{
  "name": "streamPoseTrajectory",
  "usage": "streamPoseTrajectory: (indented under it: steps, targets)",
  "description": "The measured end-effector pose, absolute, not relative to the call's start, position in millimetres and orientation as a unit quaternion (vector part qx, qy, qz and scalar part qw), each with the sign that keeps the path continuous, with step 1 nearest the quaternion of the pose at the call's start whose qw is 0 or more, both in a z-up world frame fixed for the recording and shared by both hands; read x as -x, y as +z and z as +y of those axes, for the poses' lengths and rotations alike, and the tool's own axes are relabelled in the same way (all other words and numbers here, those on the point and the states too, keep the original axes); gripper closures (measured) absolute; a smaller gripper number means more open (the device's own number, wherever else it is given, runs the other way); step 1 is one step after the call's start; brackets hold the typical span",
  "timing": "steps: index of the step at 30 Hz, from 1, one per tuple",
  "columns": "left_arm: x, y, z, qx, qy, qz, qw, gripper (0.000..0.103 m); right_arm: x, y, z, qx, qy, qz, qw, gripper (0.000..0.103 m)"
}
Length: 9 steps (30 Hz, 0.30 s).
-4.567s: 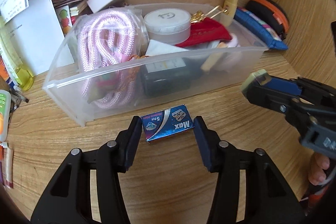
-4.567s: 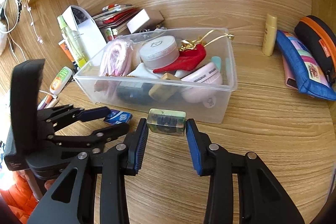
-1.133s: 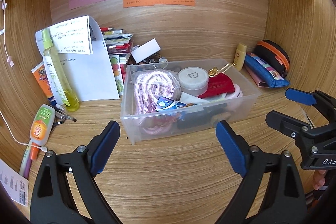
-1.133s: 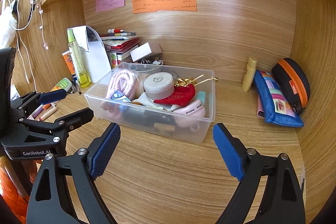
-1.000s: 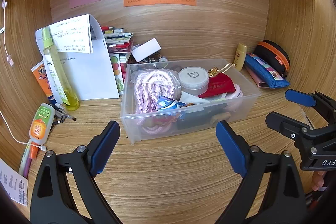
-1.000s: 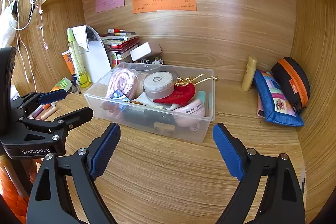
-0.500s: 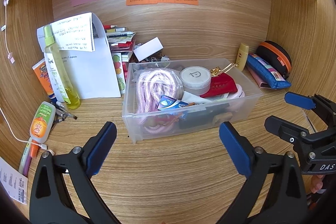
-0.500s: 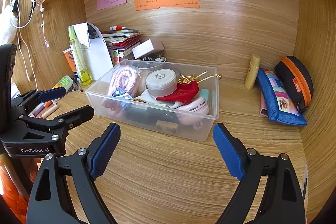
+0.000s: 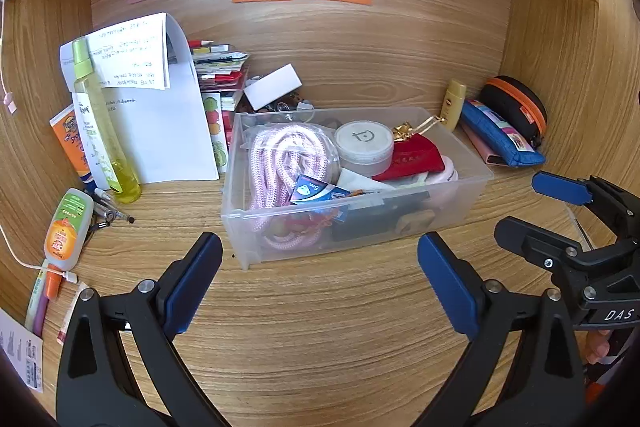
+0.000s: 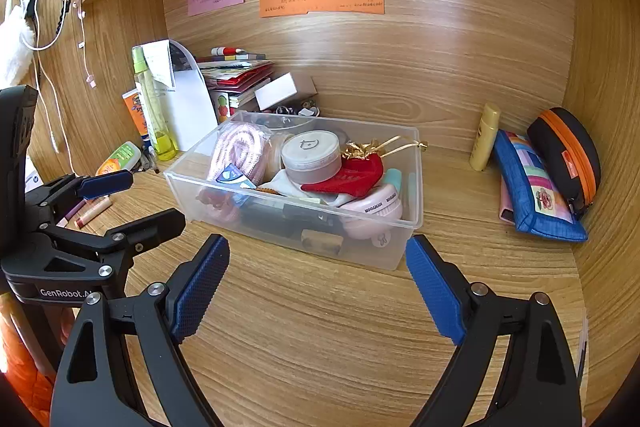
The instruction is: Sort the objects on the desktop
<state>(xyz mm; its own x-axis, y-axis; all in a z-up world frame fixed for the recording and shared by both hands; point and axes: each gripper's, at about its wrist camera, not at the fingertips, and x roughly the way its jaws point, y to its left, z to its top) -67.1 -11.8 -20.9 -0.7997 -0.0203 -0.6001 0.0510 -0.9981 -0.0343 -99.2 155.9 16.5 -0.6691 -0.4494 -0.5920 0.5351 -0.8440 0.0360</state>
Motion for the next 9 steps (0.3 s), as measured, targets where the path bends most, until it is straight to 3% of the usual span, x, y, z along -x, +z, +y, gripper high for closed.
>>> streamPoseTrajectory:
  steps: [9]
  targets:
    - [66.2, -18.9, -21.2, -0.306, -0.951, 0.033, 0.024, 0.004, 105.5, 11.7, 157.3, -0.314, -0.908, 0.065, 0.268, 0.014]
